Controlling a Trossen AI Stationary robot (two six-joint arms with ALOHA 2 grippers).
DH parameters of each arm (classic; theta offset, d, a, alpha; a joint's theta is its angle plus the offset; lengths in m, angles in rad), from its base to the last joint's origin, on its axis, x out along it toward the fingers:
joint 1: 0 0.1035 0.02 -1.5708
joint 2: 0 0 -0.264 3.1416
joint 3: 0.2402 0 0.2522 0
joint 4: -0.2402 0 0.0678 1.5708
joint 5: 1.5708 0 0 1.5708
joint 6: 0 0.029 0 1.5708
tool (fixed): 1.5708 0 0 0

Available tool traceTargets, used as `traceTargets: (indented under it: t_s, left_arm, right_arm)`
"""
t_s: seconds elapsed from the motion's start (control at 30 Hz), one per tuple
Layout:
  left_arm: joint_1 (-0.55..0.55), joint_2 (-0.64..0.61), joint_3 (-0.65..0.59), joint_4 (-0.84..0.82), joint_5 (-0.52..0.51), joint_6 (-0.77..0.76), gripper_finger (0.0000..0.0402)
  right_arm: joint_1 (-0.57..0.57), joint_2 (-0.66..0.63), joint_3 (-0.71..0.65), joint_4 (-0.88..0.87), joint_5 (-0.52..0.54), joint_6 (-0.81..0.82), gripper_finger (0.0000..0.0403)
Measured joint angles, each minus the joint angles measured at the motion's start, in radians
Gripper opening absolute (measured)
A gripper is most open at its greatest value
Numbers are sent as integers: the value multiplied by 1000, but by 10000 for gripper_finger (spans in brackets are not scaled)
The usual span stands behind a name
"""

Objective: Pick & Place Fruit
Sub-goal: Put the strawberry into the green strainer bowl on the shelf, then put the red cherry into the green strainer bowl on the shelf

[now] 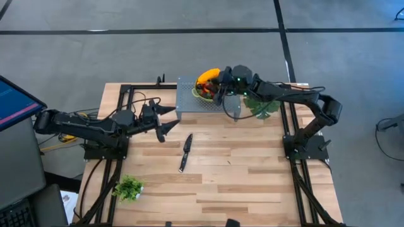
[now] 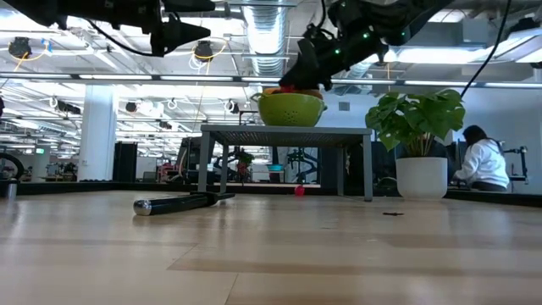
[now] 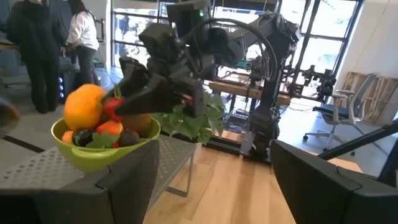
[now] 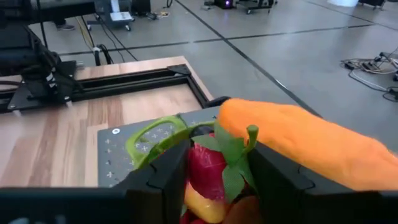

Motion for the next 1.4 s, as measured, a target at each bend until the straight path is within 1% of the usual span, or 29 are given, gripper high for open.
traceTargets:
  t_s: [0.17,0.33,0.4,0.47,0.57,0.63,0.73,0.83,0.9,1.1,1.3,1.33,1.4]
  left_arm:
    - [18,0,0,6,0,8,298]
    - [39,0,0,12,0,8,298]
    - [43,0,0,12,0,9,298]
    - [43,0,0,12,0,9,298]
    - [43,0,0,12,0,36,298]
    - [44,0,0,13,0,78,298]
    - [57,0,0,20,0,116,298]
    - [83,0,0,20,0,118,298]
    - [104,0,0,21,0,118,298]
    - [146,0,0,21,0,115,298]
    - [147,0,0,21,0,115,298]
    - [147,0,0,21,0,115,298]
    - [147,0,0,21,0,116,298]
  right_arm:
    - [5,-9,-1,14,0,0,207]
    - [6,-9,43,-63,0,0,248]
    - [20,-14,86,-139,0,-23,253]
    - [33,-48,138,-264,0,-66,253]
    - [69,-94,222,-411,0,-138,247]
    - [86,-111,257,-529,10,-191,238]
    - [99,-145,292,-654,85,-244,219]
    - [54,-185,301,-684,201,-251,190]
    - [-1,-186,300,-706,238,-251,164]
    - [-214,-153,299,-766,233,-252,81]
    - [-361,-78,298,-840,231,-236,14]
    - [-379,-59,298,-851,230,-238,7]
    - [-398,-15,298,-858,229,-241,6]
